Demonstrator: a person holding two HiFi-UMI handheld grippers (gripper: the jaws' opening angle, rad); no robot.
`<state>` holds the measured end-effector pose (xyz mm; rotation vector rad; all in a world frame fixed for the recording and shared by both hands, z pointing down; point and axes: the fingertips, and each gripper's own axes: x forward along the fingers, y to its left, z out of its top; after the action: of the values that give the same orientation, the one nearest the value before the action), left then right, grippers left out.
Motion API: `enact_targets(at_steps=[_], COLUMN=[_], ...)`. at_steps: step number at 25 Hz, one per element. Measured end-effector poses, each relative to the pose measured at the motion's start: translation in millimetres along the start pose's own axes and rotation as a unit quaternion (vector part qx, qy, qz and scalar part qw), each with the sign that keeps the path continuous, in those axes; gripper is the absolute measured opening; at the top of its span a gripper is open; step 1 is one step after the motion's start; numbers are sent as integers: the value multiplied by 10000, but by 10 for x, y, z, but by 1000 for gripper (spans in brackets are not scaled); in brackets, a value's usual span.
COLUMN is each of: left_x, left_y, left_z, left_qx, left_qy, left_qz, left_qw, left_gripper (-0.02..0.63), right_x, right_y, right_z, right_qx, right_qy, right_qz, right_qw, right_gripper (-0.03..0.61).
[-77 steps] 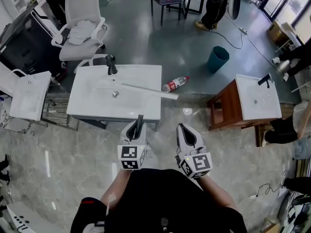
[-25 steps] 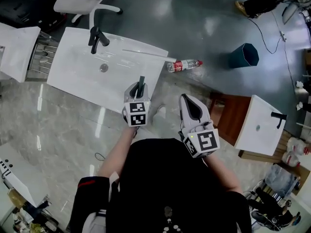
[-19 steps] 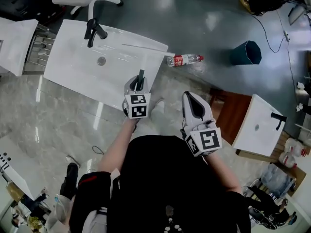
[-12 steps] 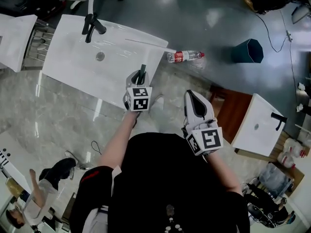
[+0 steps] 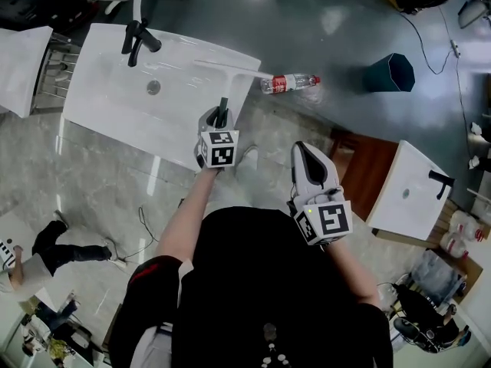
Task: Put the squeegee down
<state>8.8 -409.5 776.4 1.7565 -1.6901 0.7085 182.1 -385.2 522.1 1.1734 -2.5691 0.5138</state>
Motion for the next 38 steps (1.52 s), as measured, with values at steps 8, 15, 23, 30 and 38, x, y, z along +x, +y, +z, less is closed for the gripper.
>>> enact_targets(at_steps=[8, 15, 23, 30, 38], left_x=[51, 114, 110, 65, -172], left_y=[7, 7, -40, -96, 9], left_z=[-25, -59, -60, -78, -48], left_qx=[56, 188, 257, 193, 115], left_qy=[61, 114, 106, 20, -215], left_qz=[-18, 56, -165, -544, -571], left_qw=[10000, 9997, 9995, 9983, 9981], left_gripper=[106, 107, 138, 210, 218], right_x=[-107, -135, -90, -16, 10], right_y=[-55, -70, 31, 139, 319], right_z=[-83, -114, -111, -90, -81], right_qx=[49, 61, 17, -14, -20], right_qy=[25, 43, 69, 65, -20], right_qz=[-200, -295, -233, -187, -173], right_qw=[9998, 9995, 9997, 9998, 9998], right_gripper=[2, 2, 2, 2, 2])
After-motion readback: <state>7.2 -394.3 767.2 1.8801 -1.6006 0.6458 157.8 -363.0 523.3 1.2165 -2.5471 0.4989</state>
